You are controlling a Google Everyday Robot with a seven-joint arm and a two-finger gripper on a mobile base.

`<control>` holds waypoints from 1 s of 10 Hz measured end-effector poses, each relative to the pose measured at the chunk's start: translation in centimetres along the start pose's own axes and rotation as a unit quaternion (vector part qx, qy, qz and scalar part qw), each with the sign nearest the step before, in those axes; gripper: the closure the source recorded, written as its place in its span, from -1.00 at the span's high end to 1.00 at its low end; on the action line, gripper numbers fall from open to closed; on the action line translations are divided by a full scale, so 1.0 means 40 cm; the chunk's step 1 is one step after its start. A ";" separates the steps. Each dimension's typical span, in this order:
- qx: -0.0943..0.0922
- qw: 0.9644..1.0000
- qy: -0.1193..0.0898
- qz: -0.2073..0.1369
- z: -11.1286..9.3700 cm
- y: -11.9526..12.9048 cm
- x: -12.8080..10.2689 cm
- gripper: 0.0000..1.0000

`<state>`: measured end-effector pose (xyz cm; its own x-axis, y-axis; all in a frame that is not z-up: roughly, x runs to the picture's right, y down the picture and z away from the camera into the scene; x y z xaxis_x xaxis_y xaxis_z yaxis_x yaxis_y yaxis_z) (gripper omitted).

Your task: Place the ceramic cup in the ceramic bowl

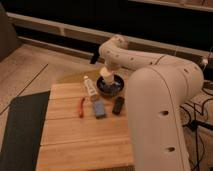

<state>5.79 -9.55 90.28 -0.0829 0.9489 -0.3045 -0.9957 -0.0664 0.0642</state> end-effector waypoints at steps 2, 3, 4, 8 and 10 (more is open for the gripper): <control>-0.009 1.000 -0.003 0.006 0.032 -0.012 0.000 -1.00; -0.013 1.000 -0.003 0.010 0.050 -0.020 0.000 -1.00; -0.016 1.000 -0.003 0.011 0.063 -0.026 0.001 -1.00; -0.057 0.998 -0.025 0.026 0.128 -0.030 -0.010 -0.52; -0.077 0.996 -0.027 0.030 0.163 -0.016 0.001 -0.05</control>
<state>6.71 -7.44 96.41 -0.1435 0.9568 -0.2527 -0.9839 -0.1655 -0.0677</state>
